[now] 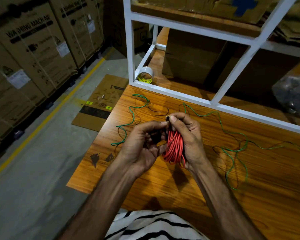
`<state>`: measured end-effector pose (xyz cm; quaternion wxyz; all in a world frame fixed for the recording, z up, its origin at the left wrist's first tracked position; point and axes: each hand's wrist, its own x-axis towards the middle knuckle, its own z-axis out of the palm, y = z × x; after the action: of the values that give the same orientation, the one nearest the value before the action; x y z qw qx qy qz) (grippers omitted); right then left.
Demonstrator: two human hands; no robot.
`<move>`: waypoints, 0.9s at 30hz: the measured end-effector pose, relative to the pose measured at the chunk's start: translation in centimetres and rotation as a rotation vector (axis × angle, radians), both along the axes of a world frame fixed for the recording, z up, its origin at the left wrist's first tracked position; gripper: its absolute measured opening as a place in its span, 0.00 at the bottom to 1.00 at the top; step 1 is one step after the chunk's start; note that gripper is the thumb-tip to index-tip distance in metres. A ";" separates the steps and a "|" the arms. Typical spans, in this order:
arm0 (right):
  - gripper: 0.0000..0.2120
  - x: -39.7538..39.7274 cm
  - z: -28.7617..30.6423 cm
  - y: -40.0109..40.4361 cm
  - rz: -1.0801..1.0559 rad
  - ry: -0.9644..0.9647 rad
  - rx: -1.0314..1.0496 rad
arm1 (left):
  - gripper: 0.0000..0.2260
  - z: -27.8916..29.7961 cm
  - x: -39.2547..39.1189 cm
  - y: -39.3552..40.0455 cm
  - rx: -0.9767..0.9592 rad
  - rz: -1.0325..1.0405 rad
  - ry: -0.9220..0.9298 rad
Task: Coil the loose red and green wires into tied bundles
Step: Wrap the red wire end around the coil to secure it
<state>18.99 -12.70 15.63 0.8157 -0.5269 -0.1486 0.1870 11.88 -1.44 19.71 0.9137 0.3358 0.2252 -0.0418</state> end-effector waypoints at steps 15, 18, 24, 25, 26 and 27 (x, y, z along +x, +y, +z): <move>0.05 0.6 -0.3 -0.3 0.030 -0.083 0.011 | 0.05 -1.2 -0.2 0.4 0.022 -0.042 -0.104; 0.07 0.5 -0.3 -0.2 0.016 -0.094 0.004 | 0.08 -1.4 -0.3 0.1 0.081 -0.005 -0.129; 0.05 0.4 -0.6 0.1 -0.025 -0.094 -0.023 | 0.11 -1.8 -0.2 -0.8 0.114 0.205 -0.163; 0.05 0.3 -0.7 0.1 -0.025 -0.089 -0.025 | 0.12 -1.9 -0.2 -1.0 0.140 0.241 -0.171; 0.04 0.2 -0.6 0.2 -0.020 -0.077 -0.021 | 0.13 -1.9 -0.2 -1.3 0.174 0.276 -0.181; 0.04 0.1 -0.5 0.3 -0.012 -0.060 -0.007 | 0.13 -1.9 -0.1 -1.6 0.206 0.313 -0.189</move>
<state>19.08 -12.40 15.08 0.8100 -0.5361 -0.1689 0.1669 11.75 -3.08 17.84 0.8870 0.3906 0.1908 0.1556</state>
